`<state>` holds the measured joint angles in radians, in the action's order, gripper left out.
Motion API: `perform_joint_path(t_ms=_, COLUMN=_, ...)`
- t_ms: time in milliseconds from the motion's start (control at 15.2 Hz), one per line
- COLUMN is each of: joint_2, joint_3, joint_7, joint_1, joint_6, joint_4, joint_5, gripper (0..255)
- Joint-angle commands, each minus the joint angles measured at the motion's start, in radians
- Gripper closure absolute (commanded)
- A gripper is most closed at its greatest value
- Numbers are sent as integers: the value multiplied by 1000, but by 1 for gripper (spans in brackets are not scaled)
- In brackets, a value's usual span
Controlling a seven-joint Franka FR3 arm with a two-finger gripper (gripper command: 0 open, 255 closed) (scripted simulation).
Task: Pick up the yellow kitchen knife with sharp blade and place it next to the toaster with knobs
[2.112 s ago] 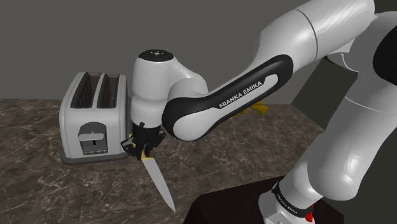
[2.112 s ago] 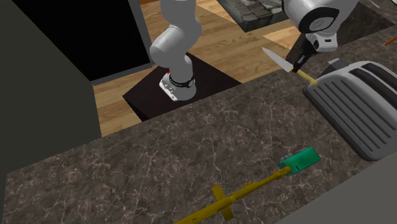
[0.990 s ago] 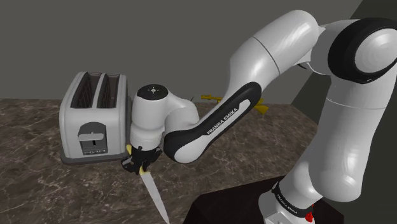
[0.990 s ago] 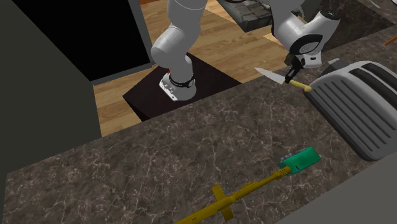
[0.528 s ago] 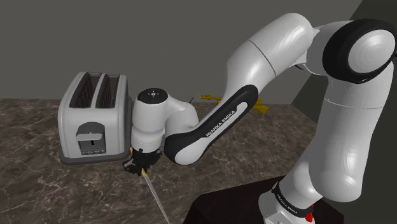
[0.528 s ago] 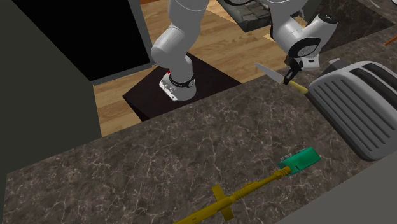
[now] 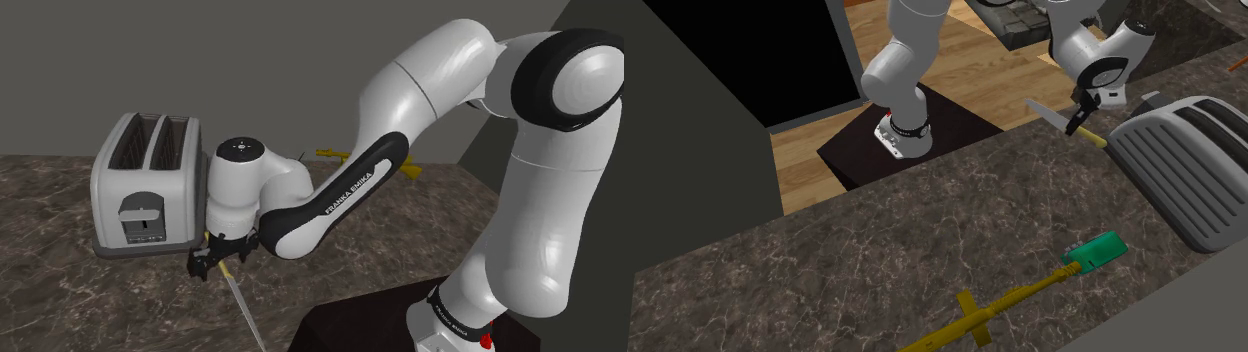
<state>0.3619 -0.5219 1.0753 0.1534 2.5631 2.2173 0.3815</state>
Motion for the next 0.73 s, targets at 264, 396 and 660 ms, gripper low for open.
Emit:
perform_joint_path(t_ms=264, joint_2=-103, joint_3=-60, joint_7=-71, joint_1=-46, joint_6=-82, joint_4=5, joint_5=-102, gripper=0)
perform_joint_path(t_ms=396, joint_2=-103, joint_3=-60, joint_7=-71, joint_1=-46, joint_6=-82, joint_4=4, joint_5=-102, gripper=0)
perform_joint_path(t_ms=660, joint_2=-103, joint_3=-60, joint_7=-71, joint_1=-46, joint_6=-82, joint_4=4, joint_5=-102, gripper=0)
